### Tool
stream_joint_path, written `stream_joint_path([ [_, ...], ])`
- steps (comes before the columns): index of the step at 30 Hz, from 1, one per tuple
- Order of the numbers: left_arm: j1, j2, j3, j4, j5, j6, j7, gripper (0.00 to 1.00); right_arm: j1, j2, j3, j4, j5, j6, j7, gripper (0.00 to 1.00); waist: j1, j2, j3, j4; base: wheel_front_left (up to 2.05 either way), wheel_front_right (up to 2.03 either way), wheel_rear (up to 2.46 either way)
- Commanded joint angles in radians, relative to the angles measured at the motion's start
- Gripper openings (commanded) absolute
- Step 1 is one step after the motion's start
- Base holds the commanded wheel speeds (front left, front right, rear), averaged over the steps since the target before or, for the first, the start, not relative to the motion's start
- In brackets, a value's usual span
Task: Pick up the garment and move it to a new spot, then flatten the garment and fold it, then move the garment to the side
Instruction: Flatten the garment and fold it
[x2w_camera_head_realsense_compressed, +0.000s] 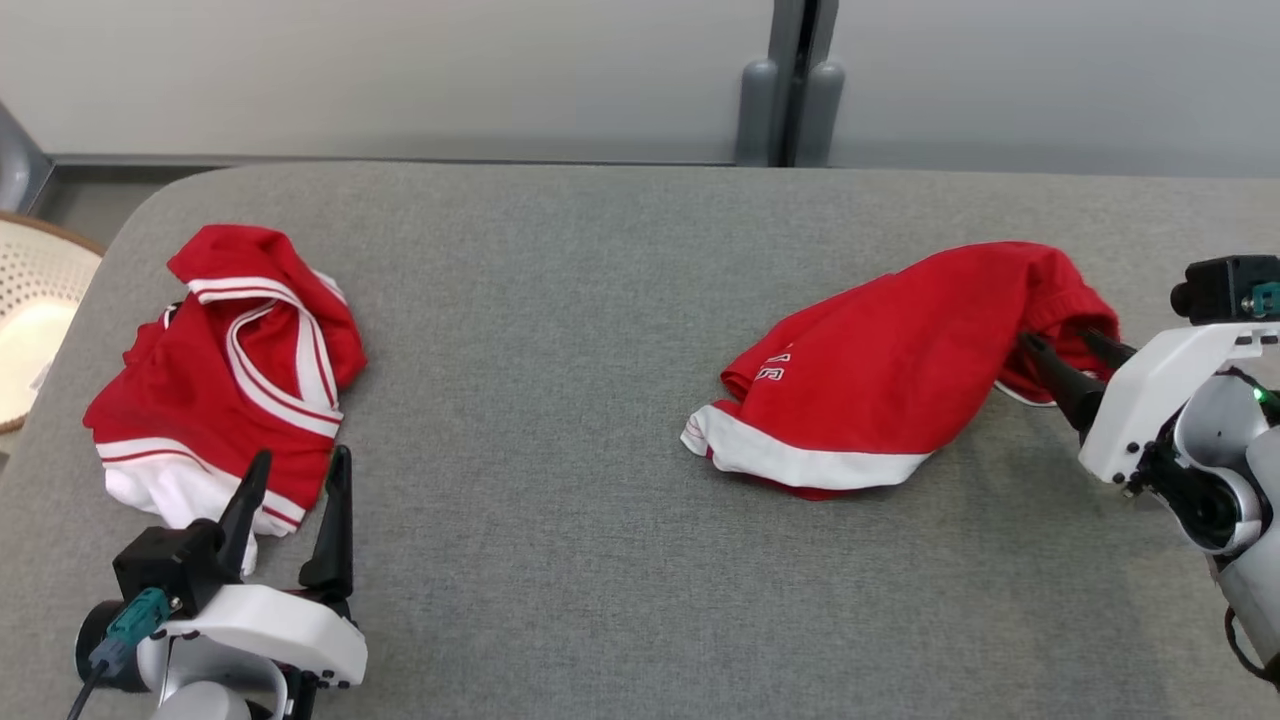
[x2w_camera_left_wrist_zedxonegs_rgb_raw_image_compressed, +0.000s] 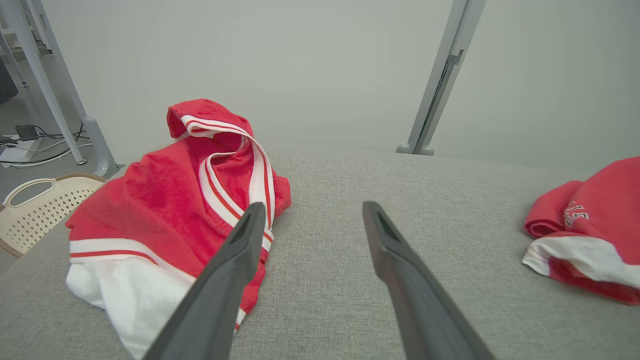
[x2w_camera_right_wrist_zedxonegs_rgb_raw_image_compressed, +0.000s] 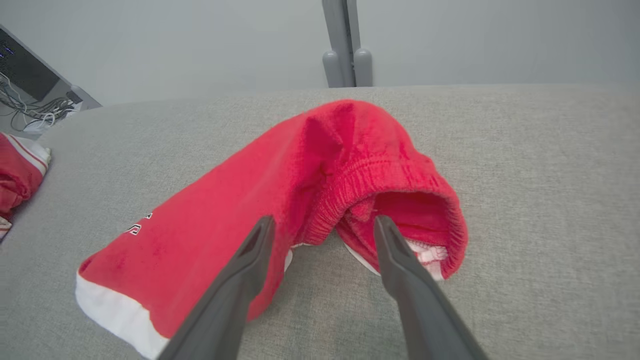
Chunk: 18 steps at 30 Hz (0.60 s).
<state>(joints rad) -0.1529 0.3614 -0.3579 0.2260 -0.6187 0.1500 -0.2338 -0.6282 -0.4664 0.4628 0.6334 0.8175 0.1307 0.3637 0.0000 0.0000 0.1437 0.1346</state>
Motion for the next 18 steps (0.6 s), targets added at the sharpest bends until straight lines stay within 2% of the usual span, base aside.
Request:
stream_joint_path([
  [1,0.016,0.005,0.007,0.001,-0.008,0.006,-0.005,1.0,0.021,-0.01,0.01,-0.039,-0.004,0.0,-0.039,1.0,0.0,0.0,-0.05,-0.046,0.0,0.0,0.0],
  [5,0.045,0.005,0.016,-0.002,-0.013,0.01,-0.012,1.0,0.086,-0.016,0.021,-0.143,-0.036,0.0,-0.173,1.0,0.0,0.0,-0.087,-0.093,0.0,0.0,0.0],
  [10,0.074,-0.003,0.022,-0.014,-0.014,0.02,-0.019,1.0,0.194,0.022,-0.027,-0.233,-0.09,0.0,-0.349,1.0,0.0,0.0,-0.12,-0.145,0.0,0.0,0.0],
  [11,0.074,-0.003,0.022,-0.014,-0.014,0.02,-0.019,1.0,0.194,0.022,-0.027,-0.233,-0.09,0.0,-0.349,1.0,0.0,0.0,-0.12,-0.145,0.0,0.0,0.0],
  [15,0.089,-0.003,0.028,-0.02,-0.019,0.024,-0.021,1.0,0.319,0.104,-0.105,-0.284,-0.13,0.0,-0.487,1.0,0.0,0.0,-0.138,-0.177,0.0,0.0,0.0],
  [18,0.104,-0.004,0.027,-0.033,-0.019,0.021,-0.023,1.0,0.404,0.165,-0.15,-0.321,-0.17,0.0,-0.548,1.0,0.0,0.0,-0.142,-0.202,0.0,0.0,0.0],
])
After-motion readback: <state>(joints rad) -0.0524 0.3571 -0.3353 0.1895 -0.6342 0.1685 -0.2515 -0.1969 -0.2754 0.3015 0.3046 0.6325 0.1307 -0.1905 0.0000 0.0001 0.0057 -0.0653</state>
